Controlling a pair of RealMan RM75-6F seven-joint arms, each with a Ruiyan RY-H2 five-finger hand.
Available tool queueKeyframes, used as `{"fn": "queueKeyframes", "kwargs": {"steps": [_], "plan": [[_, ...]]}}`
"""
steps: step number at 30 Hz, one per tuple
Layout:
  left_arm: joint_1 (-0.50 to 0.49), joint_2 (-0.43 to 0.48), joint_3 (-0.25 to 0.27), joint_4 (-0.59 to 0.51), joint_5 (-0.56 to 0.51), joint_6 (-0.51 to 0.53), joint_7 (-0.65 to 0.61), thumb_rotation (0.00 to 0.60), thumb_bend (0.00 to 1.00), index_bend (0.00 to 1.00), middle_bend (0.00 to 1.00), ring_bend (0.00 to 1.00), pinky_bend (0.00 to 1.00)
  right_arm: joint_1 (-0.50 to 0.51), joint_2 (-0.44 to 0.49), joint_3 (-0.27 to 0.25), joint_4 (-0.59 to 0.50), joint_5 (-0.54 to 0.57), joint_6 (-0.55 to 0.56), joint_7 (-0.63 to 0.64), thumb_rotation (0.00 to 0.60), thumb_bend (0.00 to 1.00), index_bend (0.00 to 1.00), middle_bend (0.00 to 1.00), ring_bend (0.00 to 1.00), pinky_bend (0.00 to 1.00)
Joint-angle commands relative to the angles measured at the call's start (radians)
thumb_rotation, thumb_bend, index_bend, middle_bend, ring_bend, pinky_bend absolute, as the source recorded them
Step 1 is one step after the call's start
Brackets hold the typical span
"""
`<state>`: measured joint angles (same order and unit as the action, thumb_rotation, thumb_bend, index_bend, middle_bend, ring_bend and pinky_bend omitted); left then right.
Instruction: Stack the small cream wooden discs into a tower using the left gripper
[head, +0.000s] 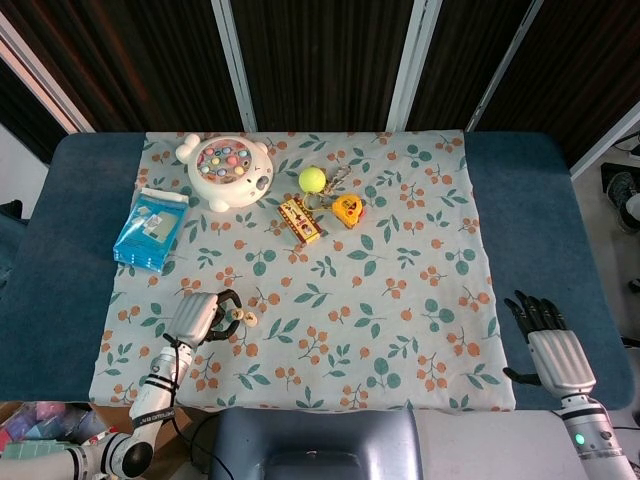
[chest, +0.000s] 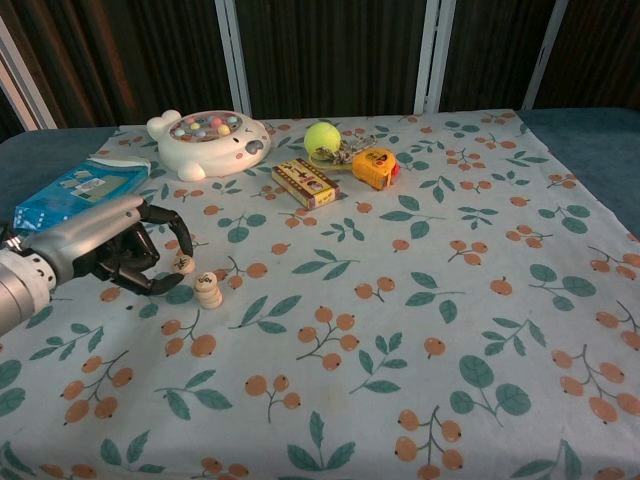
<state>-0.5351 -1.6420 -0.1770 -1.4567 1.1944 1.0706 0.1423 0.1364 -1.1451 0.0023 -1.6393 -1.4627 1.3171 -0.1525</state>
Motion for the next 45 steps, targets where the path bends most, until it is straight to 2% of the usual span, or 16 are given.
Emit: {"fn": "queueKeyframes", "kwargs": {"steps": [1,21,37,42,45], "plan": [[-0.004,0.009,-0.002,-0.012,-0.009,-0.009,0.002,0.600,0.36,0.47,1.00,1.00,1.00,0.001,-0.001,0.000,0.000,0.000,-0.002,0.000,0.600,0.11,0.00,0.00,0.00,0.00],[-0.022,-0.027,0.004,0.013,-0.029,-0.020,0.025,0.600,0.36,0.46,1.00,1.00,1.00,0.001,0.000,-0.003,-0.001,-0.002,-0.002,0.001,0.600,0.11,0.00,0.00,0.00,0.00],[-0.025,-0.019,0.012,0.007,-0.022,-0.019,0.022,0.600,0.36,0.41,1.00,1.00,1.00,0.001,-0.001,-0.001,0.000,0.001,-0.001,-0.001,0.600,0.11,0.00,0.00,0.00,0.00],[0.005,0.033,0.029,-0.053,0.055,0.054,-0.006,0.600,0.36,0.40,1.00,1.00,1.00,-0.001,0.002,-0.001,-0.001,0.001,0.002,0.002,0.600,0.11,0.00,0.00,0.00,0.00],[0.057,0.113,0.067,-0.092,0.176,0.158,-0.078,0.600,0.36,0.36,0.98,0.98,1.00,-0.004,0.006,-0.001,-0.001,0.002,0.007,0.005,0.600,0.11,0.00,0.00,0.00,0.00]]}}
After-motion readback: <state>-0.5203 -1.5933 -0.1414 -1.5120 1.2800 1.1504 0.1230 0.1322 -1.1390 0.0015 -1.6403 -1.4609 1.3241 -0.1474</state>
